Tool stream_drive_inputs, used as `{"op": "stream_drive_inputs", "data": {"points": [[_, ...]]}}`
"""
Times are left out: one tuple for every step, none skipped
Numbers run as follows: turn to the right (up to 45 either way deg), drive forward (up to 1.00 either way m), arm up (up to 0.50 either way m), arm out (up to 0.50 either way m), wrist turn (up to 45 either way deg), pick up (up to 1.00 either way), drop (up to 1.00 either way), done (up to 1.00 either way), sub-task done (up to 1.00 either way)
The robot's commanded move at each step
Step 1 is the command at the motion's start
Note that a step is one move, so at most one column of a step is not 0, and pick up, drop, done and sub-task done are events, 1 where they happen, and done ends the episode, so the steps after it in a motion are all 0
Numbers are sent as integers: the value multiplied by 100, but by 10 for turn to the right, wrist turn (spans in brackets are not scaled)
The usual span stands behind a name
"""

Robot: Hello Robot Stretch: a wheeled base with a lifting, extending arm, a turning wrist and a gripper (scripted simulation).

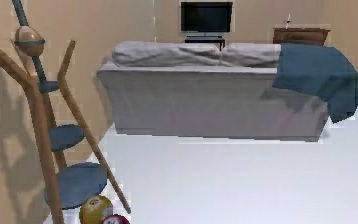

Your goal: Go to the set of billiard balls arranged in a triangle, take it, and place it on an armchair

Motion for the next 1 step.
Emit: {"op": "stream_drive_inputs", "data": {"points": [[450, 0, 0, 0, 0, 0, 0, 0, 0]]}}
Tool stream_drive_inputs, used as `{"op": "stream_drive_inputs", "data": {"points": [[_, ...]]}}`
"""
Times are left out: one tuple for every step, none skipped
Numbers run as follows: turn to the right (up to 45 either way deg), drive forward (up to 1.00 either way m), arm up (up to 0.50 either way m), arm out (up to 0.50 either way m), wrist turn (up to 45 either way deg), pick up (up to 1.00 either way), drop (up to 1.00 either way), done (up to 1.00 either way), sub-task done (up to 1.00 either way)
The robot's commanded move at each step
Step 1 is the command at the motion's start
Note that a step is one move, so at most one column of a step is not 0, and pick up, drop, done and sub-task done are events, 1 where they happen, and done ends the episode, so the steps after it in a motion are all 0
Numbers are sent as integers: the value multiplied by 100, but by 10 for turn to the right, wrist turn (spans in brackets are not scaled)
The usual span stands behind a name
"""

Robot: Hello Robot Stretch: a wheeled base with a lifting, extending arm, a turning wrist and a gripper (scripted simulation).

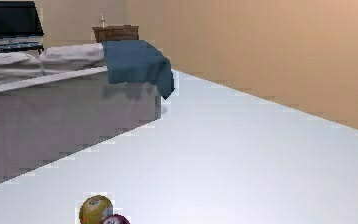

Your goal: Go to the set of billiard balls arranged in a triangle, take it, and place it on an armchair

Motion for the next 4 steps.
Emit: {"op": "stream_drive_inputs", "data": {"points": [[210, 0, 0, 0, 0, 0, 0, 0, 0], [-450, 0, 0, 0, 0, 0, 0, 0, 0], [-210, 0, 0, 0, 0, 0, 0, 0, 0], [-30, 0, 0, 0, 0, 0, 0, 0, 0]]}}
